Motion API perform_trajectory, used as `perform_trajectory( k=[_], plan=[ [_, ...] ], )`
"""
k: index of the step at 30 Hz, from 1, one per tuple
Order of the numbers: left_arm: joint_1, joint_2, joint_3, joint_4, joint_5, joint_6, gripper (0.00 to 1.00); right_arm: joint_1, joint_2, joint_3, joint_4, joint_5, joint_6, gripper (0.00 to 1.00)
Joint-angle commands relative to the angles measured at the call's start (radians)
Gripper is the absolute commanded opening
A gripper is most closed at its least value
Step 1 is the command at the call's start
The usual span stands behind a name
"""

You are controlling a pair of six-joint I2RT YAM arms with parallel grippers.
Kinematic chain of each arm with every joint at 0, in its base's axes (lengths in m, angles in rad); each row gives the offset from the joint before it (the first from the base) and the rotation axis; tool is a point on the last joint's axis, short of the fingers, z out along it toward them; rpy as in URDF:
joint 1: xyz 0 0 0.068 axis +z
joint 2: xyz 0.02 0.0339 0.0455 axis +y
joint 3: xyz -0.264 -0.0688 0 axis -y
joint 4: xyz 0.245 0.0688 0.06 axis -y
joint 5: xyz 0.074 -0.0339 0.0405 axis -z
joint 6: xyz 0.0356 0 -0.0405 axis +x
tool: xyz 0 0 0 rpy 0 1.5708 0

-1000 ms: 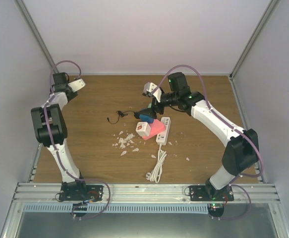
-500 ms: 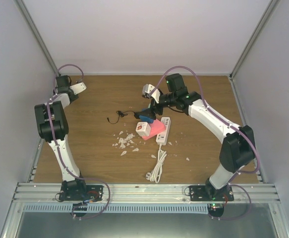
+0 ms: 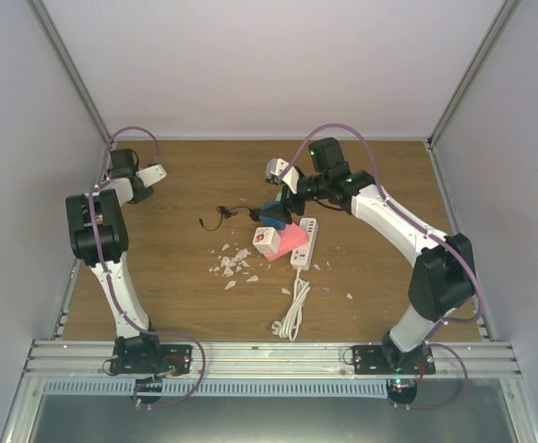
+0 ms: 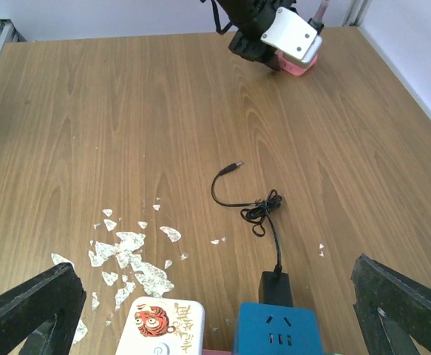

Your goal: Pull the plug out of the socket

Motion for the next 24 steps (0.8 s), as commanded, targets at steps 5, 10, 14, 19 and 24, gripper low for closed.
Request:
perform_trajectory(
  k=[5,10,14,19,24],
  plan=[
    [-0.008,-0.136,-0.011,-0.192,0.152,-0.129,0.65,-0.009,-0.026,-0.026,-0.020,-0.020,-0.039,1.00],
    [-0.008,-0.221,-0.028,-0.280,0.212,-0.201,0.76,-0.013,-0.045,-0.040,-0.044,-0.019,-0.063,1.00],
    [-0.008,-0.307,-0.037,-0.369,0.277,-0.237,0.83,-0.014,-0.060,-0.036,-0.086,0.017,-0.092,1.00],
    [-0.020,-0.428,-0.067,-0.472,0.399,-0.239,0.92,-0.015,-0.085,-0.039,-0.140,0.046,-0.118,1.00],
    [-0.061,-0.528,-0.092,-0.593,0.539,-0.204,0.96,-0.015,-0.106,-0.045,-0.180,0.042,-0.134,1.00]
  ],
)
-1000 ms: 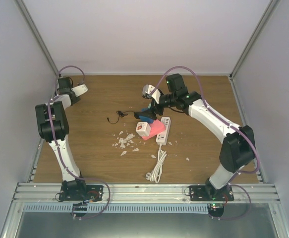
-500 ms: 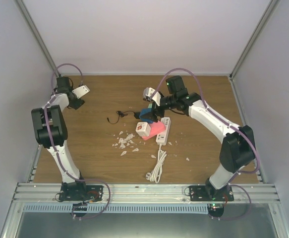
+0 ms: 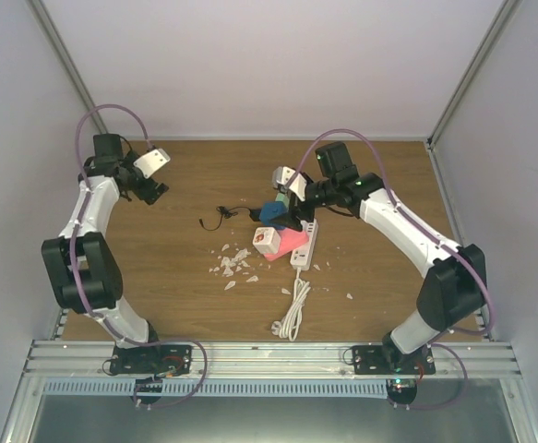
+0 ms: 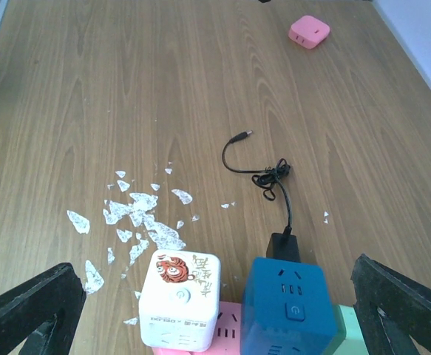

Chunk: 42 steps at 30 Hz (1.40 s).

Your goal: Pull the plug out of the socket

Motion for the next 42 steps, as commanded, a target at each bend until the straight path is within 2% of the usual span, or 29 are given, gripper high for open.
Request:
perform_trajectory(
  k=[1,6,9,13,17,23,26,30,35,42],
  plan=[
    [-0.053,-0.095,-0.032,-0.148,0.179,0.025,0.96,-0.006,-0.036,-0.016,-0.056,0.005,-0.031,1.00],
    [-0.108,-0.174,-0.064,-0.230,0.357,0.044,0.96,-0.007,-0.056,-0.076,-0.049,0.001,-0.047,1.00],
    [-0.131,-0.227,-0.110,-0.279,0.498,0.151,0.98,-0.013,-0.076,-0.134,-0.034,0.003,-0.034,1.00],
    [-0.200,-0.183,-0.092,-0.411,0.592,0.272,0.96,-0.036,-0.086,-0.189,-0.051,-0.011,-0.055,1.00],
    [-0.279,-0.145,-0.102,-0.374,0.618,0.253,0.95,-0.077,-0.085,-0.218,-0.069,-0.034,-0.055,1.00],
    [-0.363,-0.115,-0.132,-0.240,0.571,0.262,0.95,-0.162,-0.052,-0.188,-0.111,-0.065,0.009,1.00],
    [-0.387,-0.047,-0.089,-0.265,0.574,0.314,0.94,-0.212,-0.016,-0.146,-0.159,-0.066,0.039,0.99],
    [-0.425,0.037,-0.036,-0.267,0.567,0.339,0.93,-0.240,-0.017,-0.145,-0.123,-0.065,0.121,0.98],
    [-0.490,0.111,0.042,-0.321,0.550,0.368,0.92,-0.241,-0.050,-0.193,-0.064,-0.042,0.100,0.95],
    [-0.576,0.126,0.013,-0.283,0.483,0.375,0.89,-0.242,-0.045,-0.249,0.015,-0.025,0.156,0.94]
  ],
)
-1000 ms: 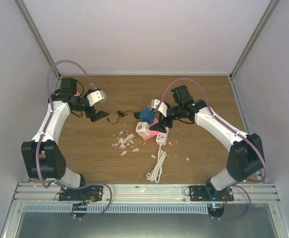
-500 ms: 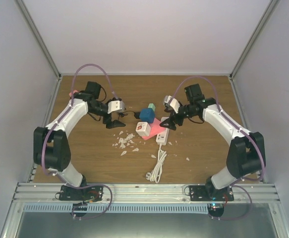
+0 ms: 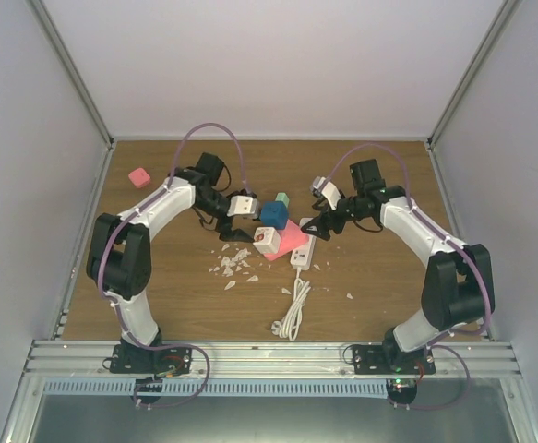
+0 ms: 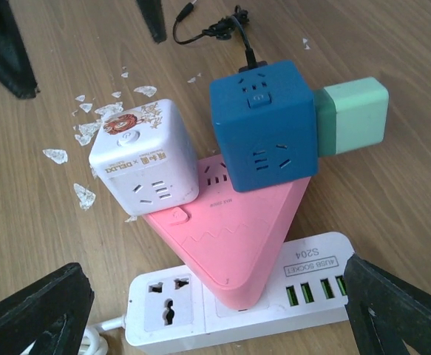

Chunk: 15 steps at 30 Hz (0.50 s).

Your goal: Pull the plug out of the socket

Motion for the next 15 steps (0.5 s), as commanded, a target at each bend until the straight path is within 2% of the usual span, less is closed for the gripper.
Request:
perform_trajectory(
  k=[1,4,8,15],
  plan=[
    [-0.044,0.021,0.001,0.025,-0.031,0.026,0.89,-0.008,-0.008,-0.025,0.060,0.006,0.072,0.94],
    [-0.050,0.045,-0.001,0.056,-0.041,0.007,0.88,-0.026,0.008,-0.029,0.055,-0.061,0.100,0.94],
    [-0.060,0.064,-0.011,0.064,-0.060,-0.003,0.88,-0.031,0.022,-0.029,0.063,-0.061,0.141,0.94],
    [-0.073,0.071,-0.066,0.199,-0.087,-0.116,0.88,-0.043,0.044,-0.060,0.059,-0.070,0.128,0.94]
  ],
)
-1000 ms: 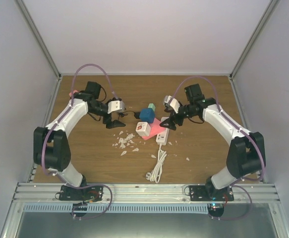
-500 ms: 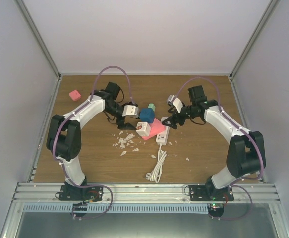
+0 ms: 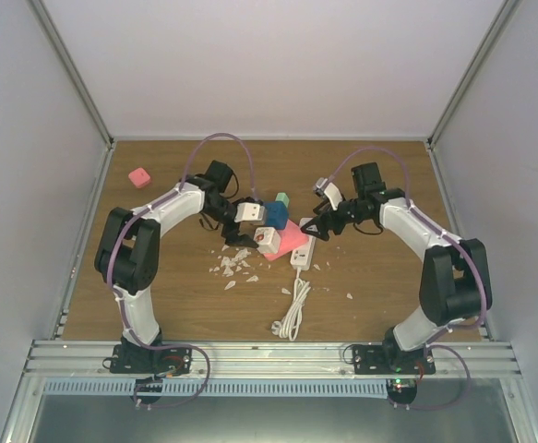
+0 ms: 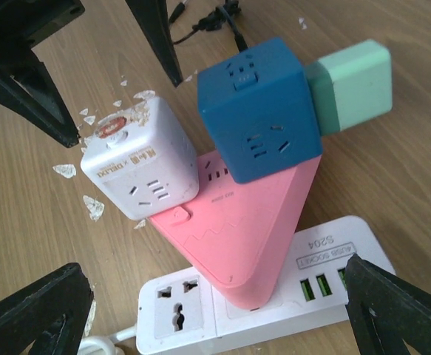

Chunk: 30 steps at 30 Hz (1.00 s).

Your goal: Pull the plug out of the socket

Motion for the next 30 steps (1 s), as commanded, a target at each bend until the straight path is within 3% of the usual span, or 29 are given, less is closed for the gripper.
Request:
perform_trajectory(
  k=[1,7,14,21,30],
  plan=[
    [-0.020,0.014,-0.030,0.106,-0.020,-0.058,0.87,-0.023,0.019,-0.024,0.005,-0.028,0.015,0.94],
    [-0.039,0.012,-0.056,0.089,-0.036,-0.049,0.81,-0.078,0.059,0.007,-0.039,-0.049,0.030,0.95],
    [-0.057,-0.015,-0.095,0.143,-0.022,-0.140,0.62,-0.090,0.071,0.003,-0.058,-0.021,0.022,0.95],
    [-0.104,-0.064,-0.178,0.270,-0.044,-0.309,0.58,-0.092,0.096,-0.015,-0.052,0.053,0.098,0.97],
    [-0.122,-0.083,-0.231,0.374,-0.092,-0.474,0.54,-0.149,0.211,0.010,-0.086,-0.053,0.241,0.99]
  ],
)
